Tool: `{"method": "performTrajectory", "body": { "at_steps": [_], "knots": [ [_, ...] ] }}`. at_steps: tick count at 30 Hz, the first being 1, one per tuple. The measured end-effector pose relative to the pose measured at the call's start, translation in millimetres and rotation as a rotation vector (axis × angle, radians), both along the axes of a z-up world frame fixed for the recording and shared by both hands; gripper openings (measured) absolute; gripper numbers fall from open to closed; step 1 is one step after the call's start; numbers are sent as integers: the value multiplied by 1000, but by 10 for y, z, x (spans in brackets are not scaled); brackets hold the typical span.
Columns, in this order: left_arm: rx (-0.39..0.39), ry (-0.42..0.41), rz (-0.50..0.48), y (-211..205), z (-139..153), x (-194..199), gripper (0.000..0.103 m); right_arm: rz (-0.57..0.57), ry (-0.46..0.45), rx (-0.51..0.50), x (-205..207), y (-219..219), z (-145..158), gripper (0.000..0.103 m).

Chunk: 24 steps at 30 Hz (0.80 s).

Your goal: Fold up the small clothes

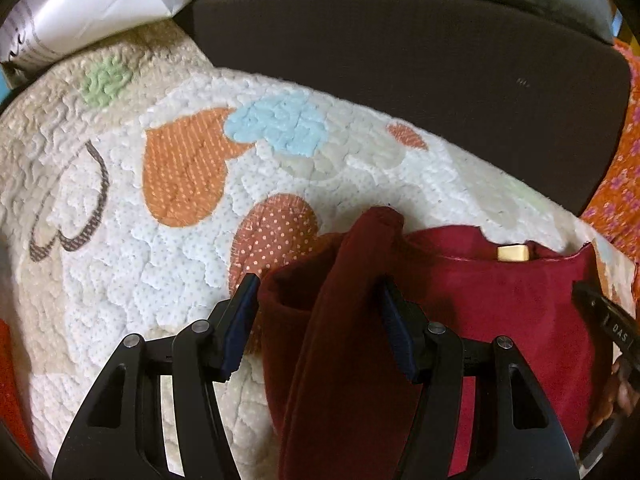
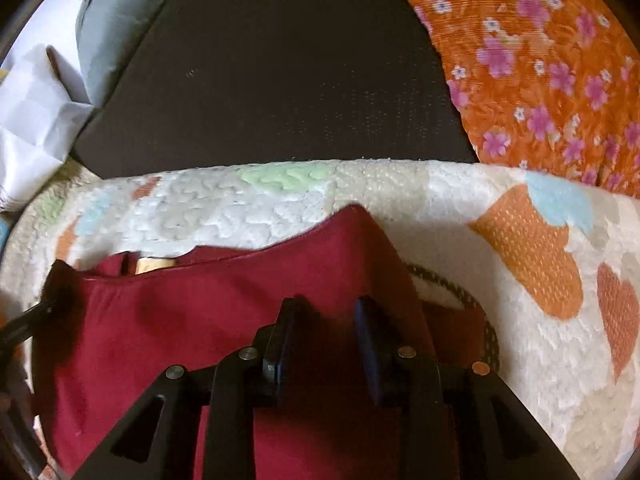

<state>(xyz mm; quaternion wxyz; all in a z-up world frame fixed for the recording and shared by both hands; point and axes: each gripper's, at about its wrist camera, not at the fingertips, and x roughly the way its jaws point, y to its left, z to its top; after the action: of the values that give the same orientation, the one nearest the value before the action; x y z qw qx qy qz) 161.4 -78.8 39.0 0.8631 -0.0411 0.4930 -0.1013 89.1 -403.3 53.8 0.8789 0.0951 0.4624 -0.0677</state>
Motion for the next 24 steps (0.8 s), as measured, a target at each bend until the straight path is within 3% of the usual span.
{"method": "performTrajectory", "body": {
  "at_steps": [5, 9, 12, 16, 20, 24],
  "knots": [
    [-6, -6, 3, 38, -22, -27, 60, 27, 4, -45, -68, 70, 141, 29],
    [15, -24, 1, 28, 54, -118, 59, 19, -43, 3, -435, 19, 327, 29],
    [35, -36, 0, 4, 119, -217, 59, 40, -53, -16, -800, 51, 393, 29],
    [37, -47, 2, -16, 209, -374, 59, 31, -49, -15, -1121, 23, 330, 29],
    [21, -47, -1, -20, 357, -610, 59, 33, 27, 22, -1080, -42, 47, 29],
    [4, -57, -10, 76, 512, -981, 59, 53, 4, 29, -1166, 49, 256, 29]
  ]
}}
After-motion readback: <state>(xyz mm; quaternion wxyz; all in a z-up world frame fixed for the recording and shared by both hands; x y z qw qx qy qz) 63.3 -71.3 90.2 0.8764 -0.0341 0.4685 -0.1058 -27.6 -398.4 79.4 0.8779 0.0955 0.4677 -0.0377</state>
